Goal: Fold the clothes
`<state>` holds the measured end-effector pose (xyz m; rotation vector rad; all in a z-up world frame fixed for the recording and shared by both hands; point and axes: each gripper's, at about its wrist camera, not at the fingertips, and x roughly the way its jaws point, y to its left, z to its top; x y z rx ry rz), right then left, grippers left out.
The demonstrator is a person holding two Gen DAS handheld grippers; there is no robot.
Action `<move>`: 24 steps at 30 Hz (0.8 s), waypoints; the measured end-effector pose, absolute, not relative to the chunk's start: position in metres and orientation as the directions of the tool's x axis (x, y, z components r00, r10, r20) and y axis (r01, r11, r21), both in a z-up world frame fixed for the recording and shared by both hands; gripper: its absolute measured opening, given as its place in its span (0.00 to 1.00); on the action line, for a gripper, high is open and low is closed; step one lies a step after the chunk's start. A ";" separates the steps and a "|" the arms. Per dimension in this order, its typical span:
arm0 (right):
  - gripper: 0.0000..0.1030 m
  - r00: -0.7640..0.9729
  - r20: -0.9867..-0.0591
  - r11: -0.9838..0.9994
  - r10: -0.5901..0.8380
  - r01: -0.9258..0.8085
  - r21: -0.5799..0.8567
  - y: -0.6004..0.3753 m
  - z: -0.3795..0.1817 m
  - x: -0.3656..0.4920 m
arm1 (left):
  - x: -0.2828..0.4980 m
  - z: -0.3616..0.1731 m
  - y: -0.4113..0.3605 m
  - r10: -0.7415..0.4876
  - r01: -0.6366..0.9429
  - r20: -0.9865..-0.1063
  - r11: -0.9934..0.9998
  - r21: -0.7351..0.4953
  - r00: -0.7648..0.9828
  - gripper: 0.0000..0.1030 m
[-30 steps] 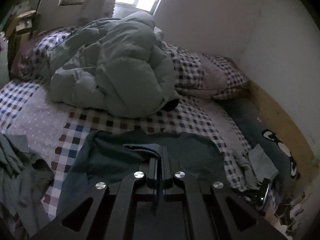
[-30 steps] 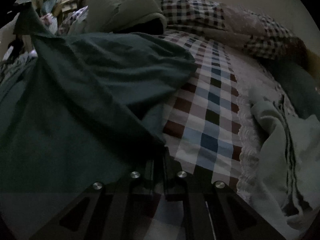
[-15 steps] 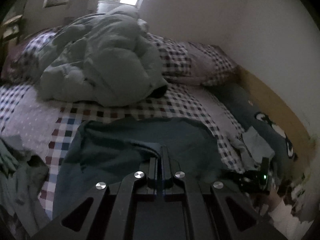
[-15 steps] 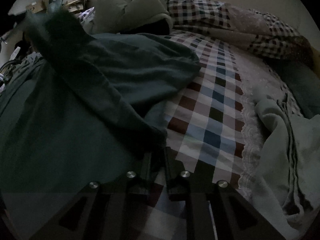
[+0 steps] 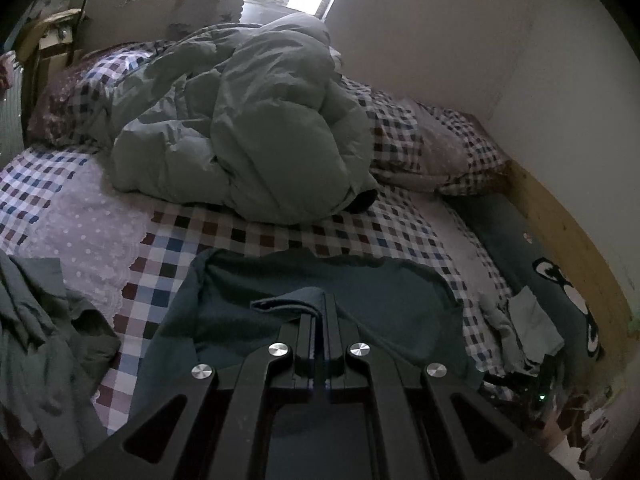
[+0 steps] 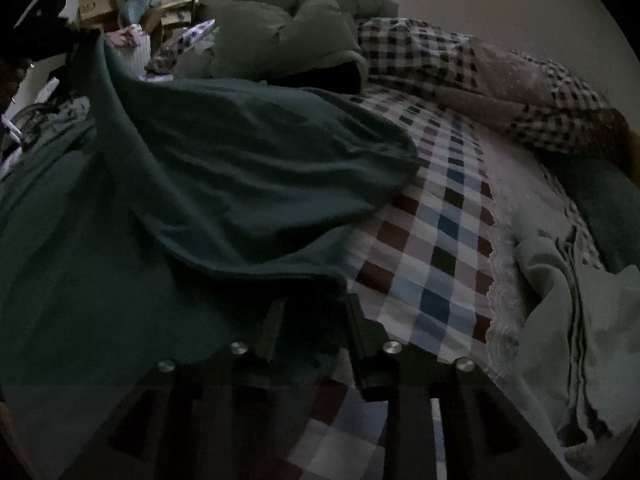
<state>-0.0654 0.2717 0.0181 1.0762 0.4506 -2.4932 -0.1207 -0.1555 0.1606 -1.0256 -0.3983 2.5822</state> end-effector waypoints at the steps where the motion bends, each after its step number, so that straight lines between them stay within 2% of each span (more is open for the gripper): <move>1: 0.32 -0.627 -0.752 -0.877 -0.204 0.459 -0.145 0.270 0.015 -0.068 | -0.121 0.161 -0.156 0.406 -0.205 -0.605 -0.904 -0.374 -0.685 0.01; 5: 0.30 -0.620 -0.763 -0.903 -0.182 0.413 -0.120 0.273 0.012 -0.077 | -0.123 0.154 -0.162 0.395 -0.180 -0.620 -0.907 -0.381 -0.678 0.01; 6: 0.12 -0.628 -0.761 -0.917 -0.166 0.381 -0.115 0.277 0.013 -0.079 | -0.123 0.152 -0.165 0.393 -0.172 -0.622 -0.906 -0.386 -0.677 0.01; 7: 0.05 -0.634 -0.757 -0.928 -0.159 0.358 -0.106 0.281 0.014 -0.080 | -0.123 0.150 -0.167 0.393 -0.163 -0.624 -0.905 -0.394 -0.675 0.01; 10: 0.05 -0.636 -0.756 -0.946 -0.152 0.315 -0.075 0.295 0.021 -0.081 | -0.123 0.133 -0.169 0.371 -0.142 -0.666 -0.917 -0.372 -0.647 0.01; 13: 0.05 -0.580 -0.800 -0.946 -0.153 0.320 -0.051 0.304 0.018 -0.081 | -0.124 0.114 -0.168 0.334 -0.126 -0.718 -0.936 -0.328 -0.611 0.01; 18: 0.06 -0.497 -0.854 -0.944 -0.153 0.329 -0.022 0.319 0.025 -0.070 | -0.124 0.094 -0.172 0.342 -0.130 -0.726 -0.934 -0.333 -0.597 0.01; 20: 0.11 -0.506 -0.849 -0.942 -0.155 0.335 -0.028 0.322 0.040 -0.062 | -0.124 0.091 -0.174 0.356 -0.141 -0.718 -0.929 -0.343 -0.598 0.01; 21: 0.21 -0.527 -0.829 -0.945 -0.186 0.328 0.004 0.325 0.051 -0.061 | -0.124 0.090 -0.175 0.361 -0.144 -0.714 -0.927 -0.347 -0.599 0.01; 22: 0.37 -0.545 -0.809 -0.946 -0.218 0.320 0.039 0.325 0.059 -0.063 | -0.125 0.090 -0.176 0.366 -0.148 -0.711 -0.924 -0.351 -0.601 0.01; 24: 0.49 -0.587 -0.761 -0.947 -0.278 0.299 0.115 0.324 0.072 -0.079 | -0.125 0.088 -0.178 0.377 -0.148 -0.703 -0.919 -0.365 -0.603 0.01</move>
